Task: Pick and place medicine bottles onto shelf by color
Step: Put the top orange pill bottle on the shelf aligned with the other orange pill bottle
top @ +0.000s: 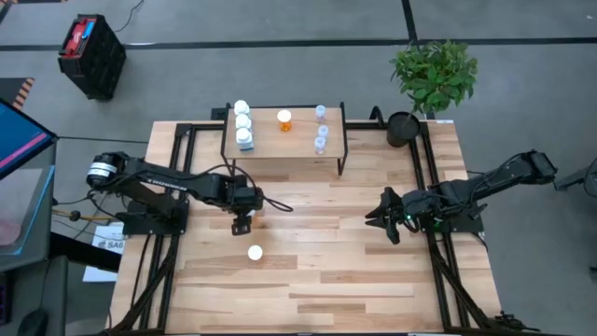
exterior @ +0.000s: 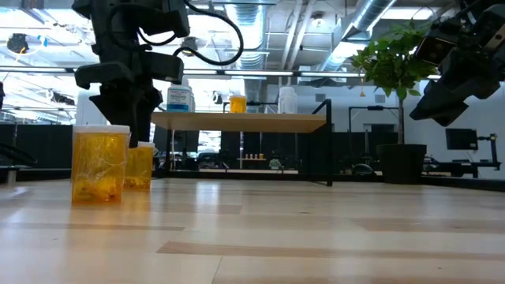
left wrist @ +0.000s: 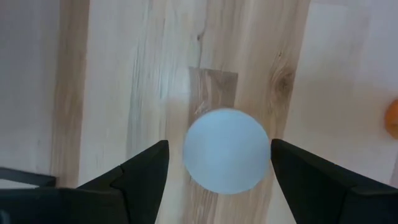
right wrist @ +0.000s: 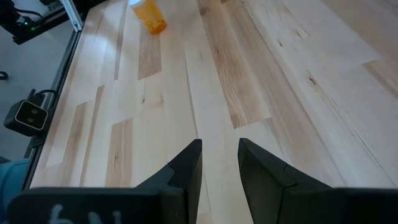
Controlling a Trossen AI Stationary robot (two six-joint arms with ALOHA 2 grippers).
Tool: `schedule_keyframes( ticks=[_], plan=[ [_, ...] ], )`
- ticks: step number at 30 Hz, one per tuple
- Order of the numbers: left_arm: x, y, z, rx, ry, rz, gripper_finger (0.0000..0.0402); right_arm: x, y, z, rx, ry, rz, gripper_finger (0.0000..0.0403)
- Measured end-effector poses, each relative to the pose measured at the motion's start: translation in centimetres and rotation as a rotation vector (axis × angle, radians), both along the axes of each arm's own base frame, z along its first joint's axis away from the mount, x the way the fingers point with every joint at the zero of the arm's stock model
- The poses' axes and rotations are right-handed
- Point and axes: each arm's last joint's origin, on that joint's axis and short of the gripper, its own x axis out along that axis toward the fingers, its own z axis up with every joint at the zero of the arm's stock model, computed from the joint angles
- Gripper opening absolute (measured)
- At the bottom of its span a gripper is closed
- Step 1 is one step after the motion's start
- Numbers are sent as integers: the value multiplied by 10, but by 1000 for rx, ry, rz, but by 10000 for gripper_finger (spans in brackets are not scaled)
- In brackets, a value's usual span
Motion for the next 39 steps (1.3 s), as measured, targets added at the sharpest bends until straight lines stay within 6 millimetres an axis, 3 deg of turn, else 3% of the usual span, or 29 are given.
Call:
schedule_keyframes(
  ticks=[15,19,27,39],
  plan=[
    [10,-1,-28,1,111,-4,266,0,0,-1,-2,8,0,127],
    [12,-1,-32,-5,120,-5,250,0,0,-1,-2,9,0,127],
    [18,-2,-25,-27,80,-8,211,-1,0,-1,-4,13,0,127],
    [21,-2,-20,-50,63,-28,208,-1,0,-1,-5,17,0,127]
  ],
)
